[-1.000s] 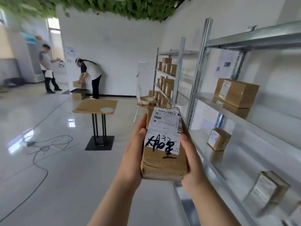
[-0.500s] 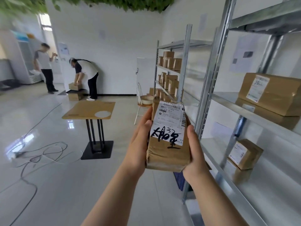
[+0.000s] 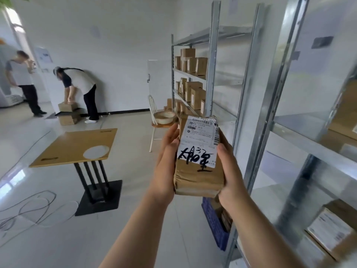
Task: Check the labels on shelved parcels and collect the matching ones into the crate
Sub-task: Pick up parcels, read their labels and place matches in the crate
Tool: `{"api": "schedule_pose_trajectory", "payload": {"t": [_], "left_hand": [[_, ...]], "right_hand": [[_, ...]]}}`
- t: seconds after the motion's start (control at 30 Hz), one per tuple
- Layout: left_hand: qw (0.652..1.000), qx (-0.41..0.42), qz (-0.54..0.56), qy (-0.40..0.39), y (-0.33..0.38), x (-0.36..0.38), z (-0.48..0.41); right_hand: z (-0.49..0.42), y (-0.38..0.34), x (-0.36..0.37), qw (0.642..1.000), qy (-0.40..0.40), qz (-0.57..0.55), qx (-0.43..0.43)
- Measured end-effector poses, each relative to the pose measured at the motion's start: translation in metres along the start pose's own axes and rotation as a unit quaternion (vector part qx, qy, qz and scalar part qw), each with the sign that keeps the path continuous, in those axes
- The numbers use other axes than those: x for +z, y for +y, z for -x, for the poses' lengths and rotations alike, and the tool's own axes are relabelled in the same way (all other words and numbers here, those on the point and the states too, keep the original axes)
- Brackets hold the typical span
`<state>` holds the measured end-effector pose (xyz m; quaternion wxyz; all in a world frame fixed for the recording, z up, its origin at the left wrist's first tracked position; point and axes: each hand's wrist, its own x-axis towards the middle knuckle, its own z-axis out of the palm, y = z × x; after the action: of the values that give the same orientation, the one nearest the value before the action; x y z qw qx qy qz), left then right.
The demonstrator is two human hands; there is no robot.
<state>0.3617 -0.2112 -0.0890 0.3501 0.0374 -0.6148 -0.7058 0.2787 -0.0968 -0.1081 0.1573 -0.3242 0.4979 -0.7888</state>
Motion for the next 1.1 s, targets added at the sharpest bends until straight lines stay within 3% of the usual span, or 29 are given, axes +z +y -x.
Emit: {"api": "schedule_pose_trajectory", "payload": {"t": [0.13,0.3,0.6,0.9,1.1], "left_hand": [[0.999,-0.022,0.018,-0.018,-0.052,-0.015,-0.083],[0.989,-0.034,0.041,-0.135,-0.11,-0.038,-0.206],[0.917,-0.149,0.165,-0.331,-0.206,-0.023,-0.383],[0.846,-0.261,0.205,-0.418,-0.324,0.058,-0.448],[0.824,-0.324,0.159,-0.436,-0.407,0.103,-0.487]], "right_hand": [[-0.073,0.037,-0.011,0.998,0.062,0.009,-0.015],[-0.173,0.086,-0.02,0.99,0.135,0.009,-0.048],[-0.302,0.14,-0.063,0.951,0.291,0.101,-0.039],[-0.346,0.19,-0.177,0.905,0.401,0.139,0.003],[-0.381,0.233,-0.25,0.878,0.46,0.122,0.045]]}}
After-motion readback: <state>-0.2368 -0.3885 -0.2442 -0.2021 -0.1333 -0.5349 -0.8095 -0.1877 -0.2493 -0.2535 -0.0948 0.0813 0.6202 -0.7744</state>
